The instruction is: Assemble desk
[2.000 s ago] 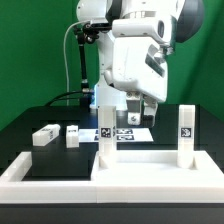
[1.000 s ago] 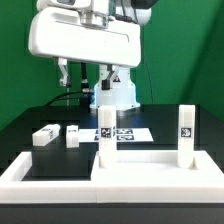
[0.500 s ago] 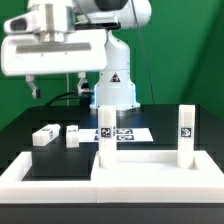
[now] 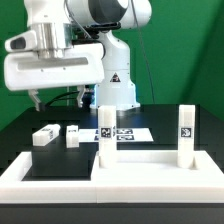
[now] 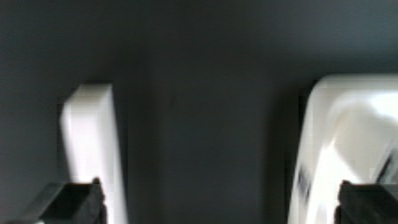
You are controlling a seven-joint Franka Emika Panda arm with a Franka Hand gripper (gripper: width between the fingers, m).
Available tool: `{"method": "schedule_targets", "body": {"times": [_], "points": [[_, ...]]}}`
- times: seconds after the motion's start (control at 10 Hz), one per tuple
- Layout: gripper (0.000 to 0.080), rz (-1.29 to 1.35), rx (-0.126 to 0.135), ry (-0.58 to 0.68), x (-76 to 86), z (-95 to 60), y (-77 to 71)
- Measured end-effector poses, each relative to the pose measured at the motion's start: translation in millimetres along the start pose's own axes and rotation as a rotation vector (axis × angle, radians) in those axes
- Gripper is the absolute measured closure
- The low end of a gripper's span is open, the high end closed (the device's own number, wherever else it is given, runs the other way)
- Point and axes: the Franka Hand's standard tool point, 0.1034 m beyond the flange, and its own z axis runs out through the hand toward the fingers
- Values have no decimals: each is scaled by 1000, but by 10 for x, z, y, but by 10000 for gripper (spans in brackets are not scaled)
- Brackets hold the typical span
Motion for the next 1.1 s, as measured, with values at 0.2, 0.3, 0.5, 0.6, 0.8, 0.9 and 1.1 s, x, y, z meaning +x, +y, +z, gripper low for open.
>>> {"method": "schedule_targets", "body": {"times": [0.2,0.3,0.5,0.6,0.8,0.9,1.1], "points": [[150,-25,4,-223,-226,165,-13],[150,-21,2,-248,-216,234,-28],[150,-24,38,-364,-266,231,-90],[150,-25,47,-405,-247,253,-101],[150,-25,64,-575,-394,327,-57],[150,-24,59,-653,-475,401,-15],[150,-24,75,-784,-455,457,-39]]}}
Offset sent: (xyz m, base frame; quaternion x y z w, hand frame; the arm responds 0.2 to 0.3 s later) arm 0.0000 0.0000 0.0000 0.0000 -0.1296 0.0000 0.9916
